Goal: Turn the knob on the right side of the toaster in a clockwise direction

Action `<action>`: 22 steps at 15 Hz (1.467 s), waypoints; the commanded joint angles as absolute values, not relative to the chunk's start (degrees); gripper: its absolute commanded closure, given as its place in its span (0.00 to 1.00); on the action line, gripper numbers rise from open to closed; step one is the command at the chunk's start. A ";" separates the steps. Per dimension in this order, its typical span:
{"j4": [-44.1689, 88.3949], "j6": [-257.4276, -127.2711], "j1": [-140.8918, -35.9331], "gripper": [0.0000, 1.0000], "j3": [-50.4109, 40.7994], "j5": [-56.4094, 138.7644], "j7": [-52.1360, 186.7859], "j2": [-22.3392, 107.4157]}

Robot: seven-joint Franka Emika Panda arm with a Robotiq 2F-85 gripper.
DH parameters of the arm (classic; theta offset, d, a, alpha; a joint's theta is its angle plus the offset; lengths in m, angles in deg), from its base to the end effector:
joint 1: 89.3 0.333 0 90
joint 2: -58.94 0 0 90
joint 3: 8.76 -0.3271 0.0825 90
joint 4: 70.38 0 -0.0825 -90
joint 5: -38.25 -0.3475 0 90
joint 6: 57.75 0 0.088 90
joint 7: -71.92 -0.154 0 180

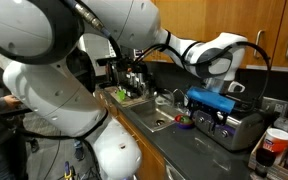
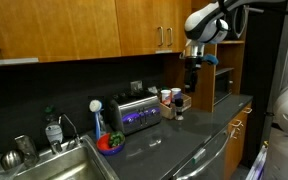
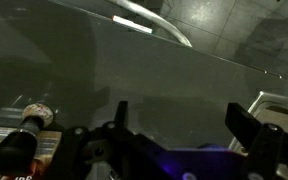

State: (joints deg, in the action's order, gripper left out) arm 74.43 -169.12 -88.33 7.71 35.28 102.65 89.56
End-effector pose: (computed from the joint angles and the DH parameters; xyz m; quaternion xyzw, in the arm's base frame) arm 0.3265 -0.0850 0.4251 -0.9845 -0.1430 -0.0042 0.1019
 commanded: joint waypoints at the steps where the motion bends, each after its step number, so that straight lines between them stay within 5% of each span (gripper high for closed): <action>1: 72.65 -169.10 -87.28 0.00 5.29 32.11 101.87 85.06; 22: 69.95 -184.47 -87.49 0.00 -1.18 18.23 101.37 67.91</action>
